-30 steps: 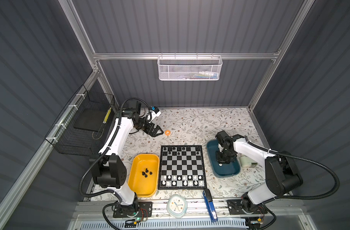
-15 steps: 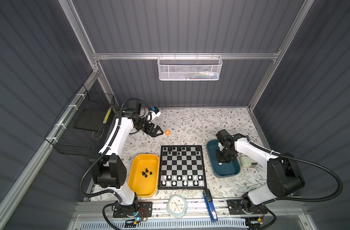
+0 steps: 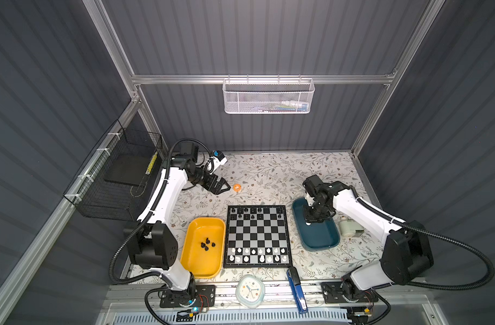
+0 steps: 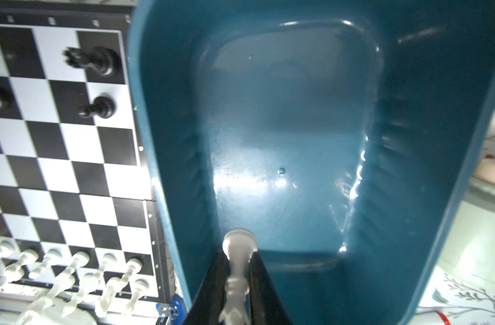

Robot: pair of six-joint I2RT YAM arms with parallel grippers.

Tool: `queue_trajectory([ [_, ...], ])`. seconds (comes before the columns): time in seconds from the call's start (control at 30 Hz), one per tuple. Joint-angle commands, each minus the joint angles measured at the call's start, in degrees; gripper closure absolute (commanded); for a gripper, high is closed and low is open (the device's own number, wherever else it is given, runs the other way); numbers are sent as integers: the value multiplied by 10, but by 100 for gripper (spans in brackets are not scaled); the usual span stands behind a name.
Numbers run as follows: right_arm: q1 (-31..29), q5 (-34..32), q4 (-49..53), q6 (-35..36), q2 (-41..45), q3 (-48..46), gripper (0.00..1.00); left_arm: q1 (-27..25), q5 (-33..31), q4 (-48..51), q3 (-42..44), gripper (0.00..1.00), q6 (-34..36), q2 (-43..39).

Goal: Set up the chess pieces on the board
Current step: 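Lift the white pawn out of the teal tray toward the chessboard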

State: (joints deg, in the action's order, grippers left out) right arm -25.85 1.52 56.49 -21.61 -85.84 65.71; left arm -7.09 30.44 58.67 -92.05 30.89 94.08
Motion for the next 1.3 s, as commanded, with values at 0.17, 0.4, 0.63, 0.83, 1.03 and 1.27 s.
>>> queue_trajectory([
  [0.17,-41,-14,57,2,-7,63,82,-3,4,-2,11,1,5,-19],
  [0.4,-90,-10,71,-8,-30,112,82,-3,16,1,18,1,11,-24],
  [0.63,-148,9,67,-27,-65,150,82,-3,32,5,22,1,16,-34],
  [0.83,-194,16,57,-46,-85,171,82,-3,33,-2,26,0,5,-41],
  [1.03,-244,22,50,-64,-110,191,82,-3,50,-2,18,1,-2,-38],
  [1.27,-301,22,46,-81,-136,211,82,-2,33,-42,46,0,-18,-66],
])
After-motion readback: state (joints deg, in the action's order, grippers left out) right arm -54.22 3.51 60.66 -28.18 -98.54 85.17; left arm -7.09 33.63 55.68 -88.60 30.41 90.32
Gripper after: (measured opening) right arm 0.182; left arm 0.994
